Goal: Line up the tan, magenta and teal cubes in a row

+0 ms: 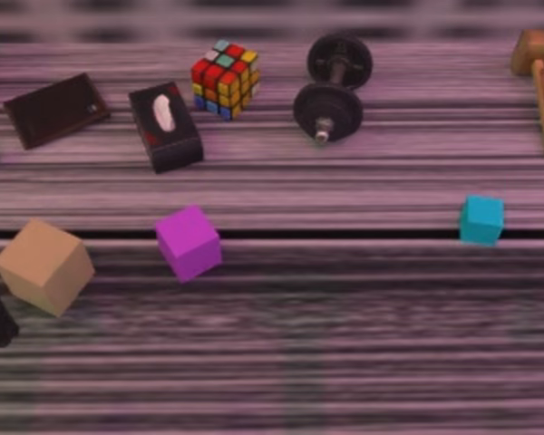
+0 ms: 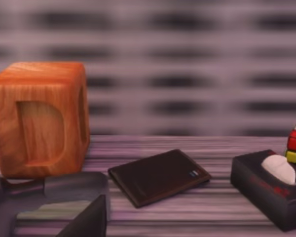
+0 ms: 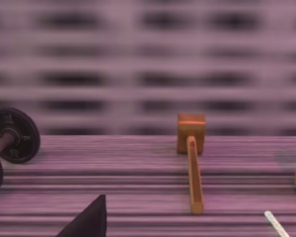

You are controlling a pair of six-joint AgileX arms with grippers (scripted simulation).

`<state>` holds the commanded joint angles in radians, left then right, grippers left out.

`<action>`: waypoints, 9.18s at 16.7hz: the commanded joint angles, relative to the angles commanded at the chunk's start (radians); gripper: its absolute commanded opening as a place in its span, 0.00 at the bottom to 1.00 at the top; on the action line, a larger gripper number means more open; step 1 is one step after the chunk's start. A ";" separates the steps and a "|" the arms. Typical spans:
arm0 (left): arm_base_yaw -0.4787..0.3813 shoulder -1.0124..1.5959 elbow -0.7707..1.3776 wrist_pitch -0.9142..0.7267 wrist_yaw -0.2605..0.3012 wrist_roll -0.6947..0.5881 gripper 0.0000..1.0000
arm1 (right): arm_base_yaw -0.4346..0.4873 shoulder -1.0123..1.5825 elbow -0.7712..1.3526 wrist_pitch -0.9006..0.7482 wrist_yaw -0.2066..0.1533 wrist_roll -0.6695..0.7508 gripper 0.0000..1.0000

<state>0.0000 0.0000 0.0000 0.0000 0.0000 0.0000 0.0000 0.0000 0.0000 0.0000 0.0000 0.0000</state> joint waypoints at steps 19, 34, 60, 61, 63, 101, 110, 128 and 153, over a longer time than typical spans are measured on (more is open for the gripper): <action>0.000 0.000 0.000 0.000 0.000 0.000 1.00 | 0.132 1.397 1.108 -0.733 0.003 0.245 1.00; 0.000 0.000 0.000 0.000 0.000 0.000 1.00 | 0.208 2.208 1.794 -1.156 0.003 0.399 1.00; 0.000 0.000 0.000 0.000 0.000 0.000 1.00 | 0.210 2.324 1.615 -0.862 0.004 0.402 0.32; 0.000 0.000 0.000 0.000 0.000 0.000 1.00 | 0.210 2.324 1.615 -0.862 0.004 0.402 0.25; 0.000 0.000 0.000 0.000 0.000 0.000 1.00 | 0.210 2.324 1.615 -0.862 0.004 0.402 0.10; 0.000 0.000 0.000 0.000 0.000 0.000 1.00 | 0.622 1.969 1.493 -1.065 0.021 0.635 0.00; 0.000 0.000 0.000 0.000 0.000 0.000 1.00 | 0.622 2.037 1.382 -0.882 0.020 0.636 0.00; 0.000 0.000 0.000 0.000 0.000 0.000 1.00 | 0.624 2.065 1.339 -0.815 0.022 0.638 0.83; 0.000 0.000 0.000 0.000 0.000 0.000 1.00 | 0.629 1.966 1.482 -1.060 0.021 0.639 1.00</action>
<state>0.0000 0.0000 0.0000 0.0000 0.0000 0.0000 0.6294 1.9663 1.4823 -1.0601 0.0209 0.6387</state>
